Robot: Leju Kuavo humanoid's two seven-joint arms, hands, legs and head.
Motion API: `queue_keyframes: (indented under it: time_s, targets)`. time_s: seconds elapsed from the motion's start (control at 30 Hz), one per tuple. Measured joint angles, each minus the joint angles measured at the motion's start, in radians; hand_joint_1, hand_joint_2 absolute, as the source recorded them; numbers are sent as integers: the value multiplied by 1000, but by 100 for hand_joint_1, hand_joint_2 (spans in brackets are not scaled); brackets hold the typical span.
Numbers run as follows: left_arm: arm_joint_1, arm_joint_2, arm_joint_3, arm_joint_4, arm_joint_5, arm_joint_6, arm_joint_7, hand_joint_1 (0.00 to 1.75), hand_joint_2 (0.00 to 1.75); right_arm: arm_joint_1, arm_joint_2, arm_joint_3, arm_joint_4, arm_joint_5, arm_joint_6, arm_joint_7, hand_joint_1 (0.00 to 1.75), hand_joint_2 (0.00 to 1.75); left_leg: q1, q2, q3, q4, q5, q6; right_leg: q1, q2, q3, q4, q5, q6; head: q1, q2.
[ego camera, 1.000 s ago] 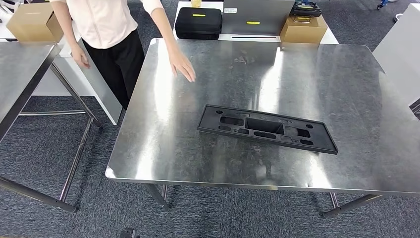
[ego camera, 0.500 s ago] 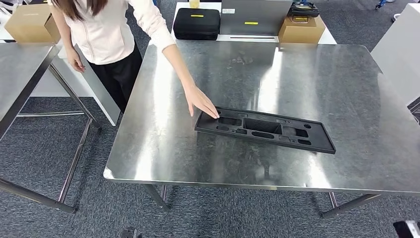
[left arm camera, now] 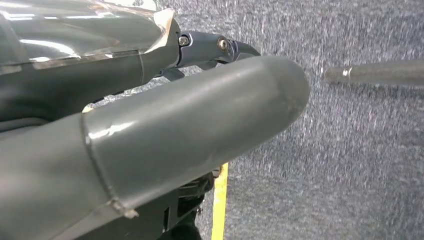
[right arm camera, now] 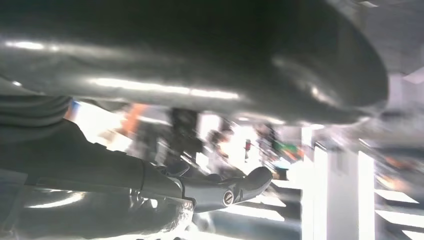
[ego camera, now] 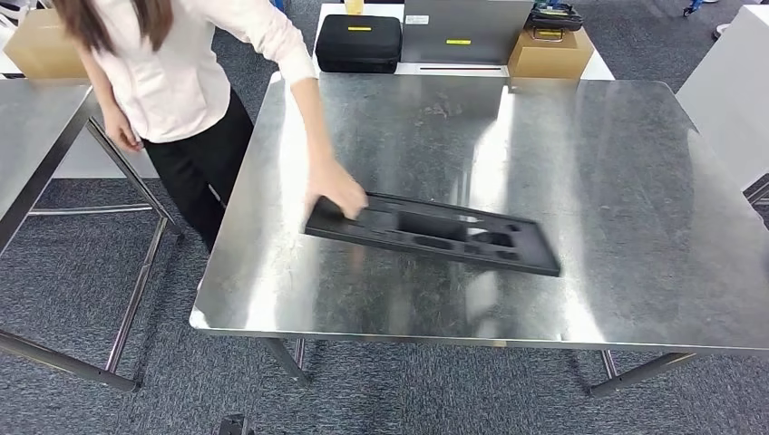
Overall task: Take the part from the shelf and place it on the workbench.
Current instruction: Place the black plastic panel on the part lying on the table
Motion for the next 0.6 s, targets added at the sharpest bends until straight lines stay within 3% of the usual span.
queue_keyframes:
  time_s: [0.1,0.2,0.3,0.6]
  targets:
    - [-3,-4,-1,0,-21,-1,15,0,0,24,5,72,110,-4,0,232,0,0,0,0,1,0,0,0,0,1,1,0,-1,1,0,0]
    - [-8,-4,-5,0,-60,-9,42,0,0,28,6,133,277,-42,0,331,0,0,0,3,2,0,-1,0,0,2,1,0,-1,1,0,0]
    - [-13,-2,-9,0,-85,-14,58,0,0,27,5,174,409,-73,0,354,0,0,0,4,3,0,-1,0,0,2,1,0,-1,1,0,0]
    - [-16,4,-10,0,-91,-15,63,0,0,27,-11,219,578,-79,0,357,0,0,1,4,3,0,0,0,0,2,1,0,-1,1,0,0]
